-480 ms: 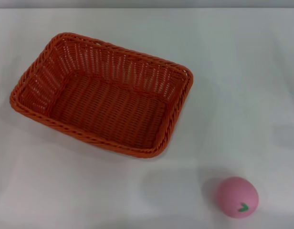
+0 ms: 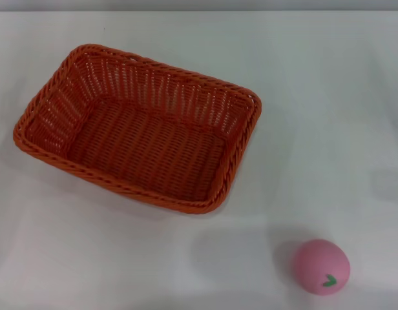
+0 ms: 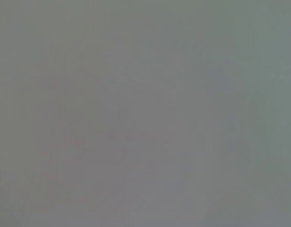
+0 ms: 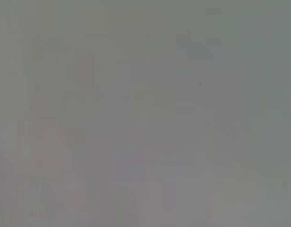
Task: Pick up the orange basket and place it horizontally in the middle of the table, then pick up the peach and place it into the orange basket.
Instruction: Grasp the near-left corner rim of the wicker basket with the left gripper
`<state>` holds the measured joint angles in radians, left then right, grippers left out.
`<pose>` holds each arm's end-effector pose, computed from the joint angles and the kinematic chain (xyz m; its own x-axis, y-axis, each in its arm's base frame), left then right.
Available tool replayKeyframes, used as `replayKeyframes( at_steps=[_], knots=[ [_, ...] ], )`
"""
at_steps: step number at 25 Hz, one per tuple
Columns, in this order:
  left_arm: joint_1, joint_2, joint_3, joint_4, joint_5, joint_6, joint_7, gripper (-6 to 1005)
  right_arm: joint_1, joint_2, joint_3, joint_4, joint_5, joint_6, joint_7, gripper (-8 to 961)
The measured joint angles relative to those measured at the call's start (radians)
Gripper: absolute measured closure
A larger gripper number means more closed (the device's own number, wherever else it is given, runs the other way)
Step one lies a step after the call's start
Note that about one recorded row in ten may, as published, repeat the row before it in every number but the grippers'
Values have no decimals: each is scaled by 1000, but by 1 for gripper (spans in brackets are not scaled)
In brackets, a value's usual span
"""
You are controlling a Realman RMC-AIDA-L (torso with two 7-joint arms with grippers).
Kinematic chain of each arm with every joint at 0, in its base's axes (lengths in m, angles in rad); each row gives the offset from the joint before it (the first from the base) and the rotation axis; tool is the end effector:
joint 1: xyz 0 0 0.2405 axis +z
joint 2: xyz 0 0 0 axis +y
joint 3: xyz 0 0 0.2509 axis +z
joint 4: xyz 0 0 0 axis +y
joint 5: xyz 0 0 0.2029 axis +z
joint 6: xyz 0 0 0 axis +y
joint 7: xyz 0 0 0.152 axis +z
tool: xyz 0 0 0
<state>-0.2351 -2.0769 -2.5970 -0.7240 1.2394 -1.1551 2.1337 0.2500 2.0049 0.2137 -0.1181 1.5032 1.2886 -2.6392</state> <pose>-0.3571 0.3125 0.1342 0.6767 -0.0500 0.7345 0.7196 -0.1657 -0.6743 0.4216 0.2504 0.0770 0.6628 -0.0300 -0.7482 -0.7438 0.0893 -0.6624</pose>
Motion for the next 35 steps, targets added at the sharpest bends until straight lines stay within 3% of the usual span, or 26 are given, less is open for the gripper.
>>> replayKeyframes(
  at_steps=[9,15,19,22,25,30,35],
  knots=[
    [-3,3,3,-30,29,-1,-64,125,1,0,-1,0,-3,0,0,80],
    [-3,5,4,-218,234,-4,-342,124,9,0,-1,0,-5,0,-1,81],
    [-28,12,5,-376,475,-28,-672,124,12,0,-1,-3,-6,1,0,81],
    [-66,30,6,-470,670,-91,-919,125,12,0,-1,-5,-3,13,0,81],
    [-130,61,6,-539,854,-220,-1121,125,11,0,2,-9,-1,38,0,81],
    [-224,113,-1,-552,1000,-411,-1235,124,5,-2,6,-15,1,76,0,82],
    [-295,127,5,-544,1159,-530,-1276,124,6,-3,6,-19,3,102,1,82]
  ],
)
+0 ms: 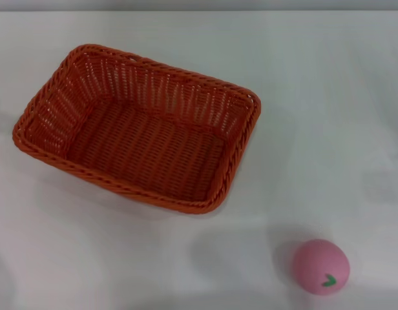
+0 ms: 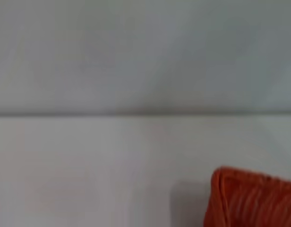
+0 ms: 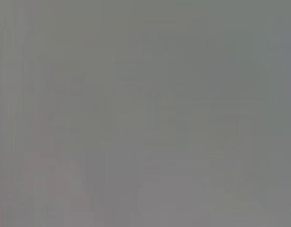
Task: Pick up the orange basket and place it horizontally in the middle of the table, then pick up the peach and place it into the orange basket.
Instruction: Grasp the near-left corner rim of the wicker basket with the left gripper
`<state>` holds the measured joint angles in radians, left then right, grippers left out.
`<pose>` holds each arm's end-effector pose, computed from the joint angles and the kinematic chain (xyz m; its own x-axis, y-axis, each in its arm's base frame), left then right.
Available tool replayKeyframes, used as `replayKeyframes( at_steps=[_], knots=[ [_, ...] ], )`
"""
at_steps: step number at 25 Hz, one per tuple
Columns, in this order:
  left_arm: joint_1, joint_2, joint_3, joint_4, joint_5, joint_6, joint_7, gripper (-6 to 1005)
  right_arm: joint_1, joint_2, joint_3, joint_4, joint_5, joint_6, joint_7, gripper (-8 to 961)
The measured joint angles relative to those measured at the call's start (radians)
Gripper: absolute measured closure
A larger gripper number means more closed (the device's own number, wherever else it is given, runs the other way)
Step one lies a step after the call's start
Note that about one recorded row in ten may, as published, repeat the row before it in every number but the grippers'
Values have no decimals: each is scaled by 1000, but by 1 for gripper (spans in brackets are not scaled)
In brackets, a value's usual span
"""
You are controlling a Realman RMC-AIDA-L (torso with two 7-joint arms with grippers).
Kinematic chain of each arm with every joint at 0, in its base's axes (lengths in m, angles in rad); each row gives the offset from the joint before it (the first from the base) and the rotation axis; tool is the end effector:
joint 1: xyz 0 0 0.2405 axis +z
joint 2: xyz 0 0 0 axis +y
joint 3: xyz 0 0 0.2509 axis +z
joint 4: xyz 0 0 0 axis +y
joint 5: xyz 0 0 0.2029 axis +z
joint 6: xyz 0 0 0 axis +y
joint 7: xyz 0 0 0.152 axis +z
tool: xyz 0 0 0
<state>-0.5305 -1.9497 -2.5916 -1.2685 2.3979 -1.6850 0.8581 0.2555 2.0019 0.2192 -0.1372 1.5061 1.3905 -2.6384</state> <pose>-0.2703 0.3469 0.1525 0.5524 0.7345 0.3941 0.8237 -0.4088 -0.3929 0.4083 0.2523 0.0887 0.6801 0.0664 -0.7301 -0.7330 0.0489 -0.6784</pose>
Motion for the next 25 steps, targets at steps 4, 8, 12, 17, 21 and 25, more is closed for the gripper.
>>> replayKeyframes(
  at_steps=[4,8,12,17,21,25],
  knots=[
    [-19,-3,10,58,47,7,12,125,-3,1,-2,7,0,19,1,82],
    [-44,-4,38,169,61,85,55,125,-13,1,0,8,0,36,2,82],
    [-47,-9,61,212,65,137,93,125,-17,2,-1,8,0,45,2,83],
    [-61,-15,99,276,59,196,129,125,-19,2,-5,8,-8,53,2,83],
    [-73,-23,101,306,41,208,164,124,-20,3,-7,15,-9,54,1,83],
    [-83,-30,102,311,34,211,170,124,-22,3,-7,22,-10,54,1,83]
  ],
)
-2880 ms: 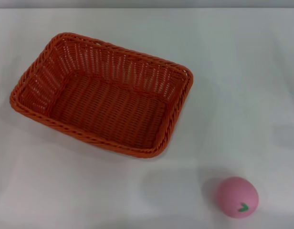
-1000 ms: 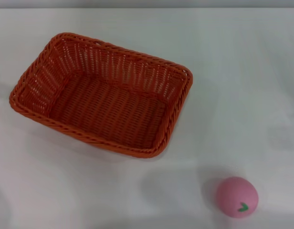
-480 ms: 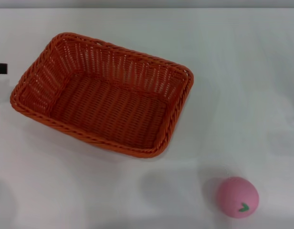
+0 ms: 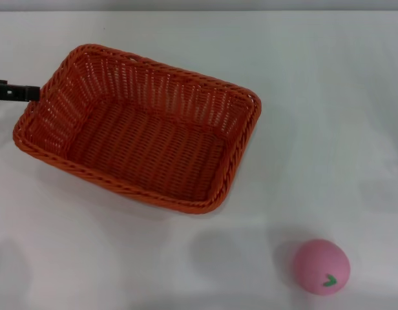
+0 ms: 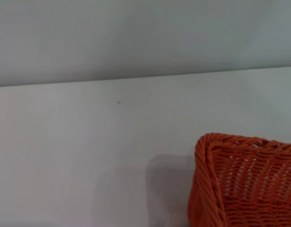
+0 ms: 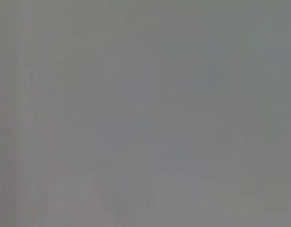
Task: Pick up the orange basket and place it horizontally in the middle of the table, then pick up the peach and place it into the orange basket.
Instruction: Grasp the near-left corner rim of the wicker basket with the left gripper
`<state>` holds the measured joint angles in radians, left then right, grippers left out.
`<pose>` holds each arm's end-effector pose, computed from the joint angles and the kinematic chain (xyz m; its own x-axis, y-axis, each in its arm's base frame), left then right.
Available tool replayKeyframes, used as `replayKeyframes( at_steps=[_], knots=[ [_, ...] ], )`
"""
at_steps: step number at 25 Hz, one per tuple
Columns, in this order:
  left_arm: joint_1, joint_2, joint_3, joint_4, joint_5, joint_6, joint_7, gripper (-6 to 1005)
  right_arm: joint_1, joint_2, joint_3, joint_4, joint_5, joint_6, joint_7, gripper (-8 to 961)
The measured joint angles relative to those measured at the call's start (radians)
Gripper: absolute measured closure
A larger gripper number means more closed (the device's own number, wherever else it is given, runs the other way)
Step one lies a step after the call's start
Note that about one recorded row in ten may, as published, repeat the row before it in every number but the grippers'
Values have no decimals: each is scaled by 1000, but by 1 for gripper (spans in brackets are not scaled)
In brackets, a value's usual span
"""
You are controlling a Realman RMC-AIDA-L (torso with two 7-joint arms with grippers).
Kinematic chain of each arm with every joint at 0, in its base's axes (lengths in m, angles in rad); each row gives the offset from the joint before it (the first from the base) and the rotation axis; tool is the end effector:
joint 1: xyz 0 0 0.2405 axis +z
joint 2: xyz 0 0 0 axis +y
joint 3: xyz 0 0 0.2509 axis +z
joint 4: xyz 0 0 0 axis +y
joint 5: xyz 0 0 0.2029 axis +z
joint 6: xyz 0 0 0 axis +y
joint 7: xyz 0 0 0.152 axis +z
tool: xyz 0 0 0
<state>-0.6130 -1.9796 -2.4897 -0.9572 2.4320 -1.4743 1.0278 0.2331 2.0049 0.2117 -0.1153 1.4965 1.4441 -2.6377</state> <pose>-0.2781 0.3743 0.0803 0.6163 0.7325 0.2892 0.7794 -0.5148 -0.3571 0.4028 0.2436 0.0831 0.6641 0.0907 -0.7421 -0.7462 0.0189 -0.6655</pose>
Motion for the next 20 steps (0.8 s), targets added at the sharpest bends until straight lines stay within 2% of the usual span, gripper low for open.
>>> replayKeyframes(
  at_steps=[7,11,20],
  knots=[
    [-27,-3,1,85,8,42,7,125,-2,0,0,22,-1,0,-10,84],
    [-30,-4,32,114,7,80,12,125,-2,0,0,24,-1,0,-11,84],
    [-62,-19,63,157,7,125,12,126,-5,0,0,26,-1,-8,-11,85]
  ],
)
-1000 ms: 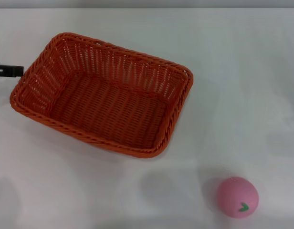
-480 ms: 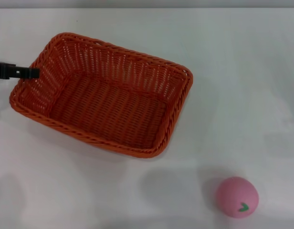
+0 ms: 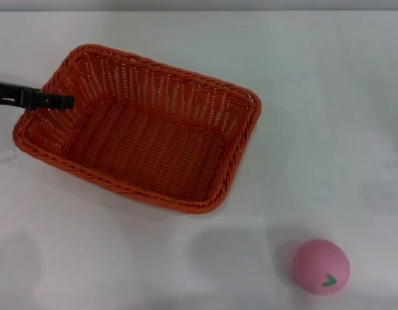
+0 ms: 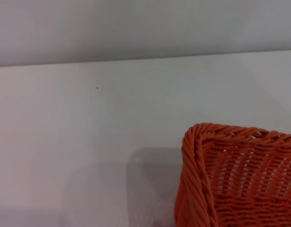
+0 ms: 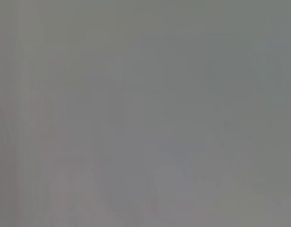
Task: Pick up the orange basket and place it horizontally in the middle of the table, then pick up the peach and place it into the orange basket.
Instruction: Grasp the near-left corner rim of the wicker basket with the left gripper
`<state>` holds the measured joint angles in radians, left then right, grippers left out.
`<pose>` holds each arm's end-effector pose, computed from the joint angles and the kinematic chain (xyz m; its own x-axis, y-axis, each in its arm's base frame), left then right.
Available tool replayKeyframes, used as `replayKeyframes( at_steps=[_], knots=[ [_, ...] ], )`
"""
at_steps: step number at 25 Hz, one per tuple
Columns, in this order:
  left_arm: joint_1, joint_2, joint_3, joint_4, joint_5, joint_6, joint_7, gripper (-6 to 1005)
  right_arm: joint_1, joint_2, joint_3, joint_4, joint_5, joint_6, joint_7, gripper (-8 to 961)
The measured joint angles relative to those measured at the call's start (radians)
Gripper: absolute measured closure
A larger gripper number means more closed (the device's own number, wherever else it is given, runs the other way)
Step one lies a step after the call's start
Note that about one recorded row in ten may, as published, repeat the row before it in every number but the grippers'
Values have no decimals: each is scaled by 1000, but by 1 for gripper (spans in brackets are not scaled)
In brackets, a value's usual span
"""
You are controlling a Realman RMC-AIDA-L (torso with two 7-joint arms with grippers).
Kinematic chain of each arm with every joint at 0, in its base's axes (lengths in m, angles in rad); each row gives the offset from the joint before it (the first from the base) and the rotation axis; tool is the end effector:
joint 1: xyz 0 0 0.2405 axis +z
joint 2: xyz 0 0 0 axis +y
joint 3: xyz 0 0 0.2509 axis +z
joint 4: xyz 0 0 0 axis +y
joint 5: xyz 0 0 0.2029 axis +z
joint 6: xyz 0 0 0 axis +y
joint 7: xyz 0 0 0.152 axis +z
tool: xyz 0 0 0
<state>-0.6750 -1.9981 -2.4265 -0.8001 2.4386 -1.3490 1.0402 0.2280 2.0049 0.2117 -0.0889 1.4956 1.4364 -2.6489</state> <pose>-0.2723 0.3869 0.0398 0.6167 0.7466 0.2497 0.7785 -0.5314 -0.3339 0.4027 0.2424 0.0772 0.6538 0.0806 -0.7524 -0.7558 0.0204 -0.6545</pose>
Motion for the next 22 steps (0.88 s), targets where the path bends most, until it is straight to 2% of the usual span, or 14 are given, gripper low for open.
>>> replayKeyframes(
  at_steps=[7,12,22],
  knots=[
    [-7,2,16,12,4,6,-11,127,-2,0,4,4,4,-2,0,85],
    [-7,6,30,12,9,-1,-31,287,3,0,6,5,7,-2,0,85],
    [-15,3,40,11,44,3,-52,717,7,0,5,7,8,4,0,85]
  ],
)
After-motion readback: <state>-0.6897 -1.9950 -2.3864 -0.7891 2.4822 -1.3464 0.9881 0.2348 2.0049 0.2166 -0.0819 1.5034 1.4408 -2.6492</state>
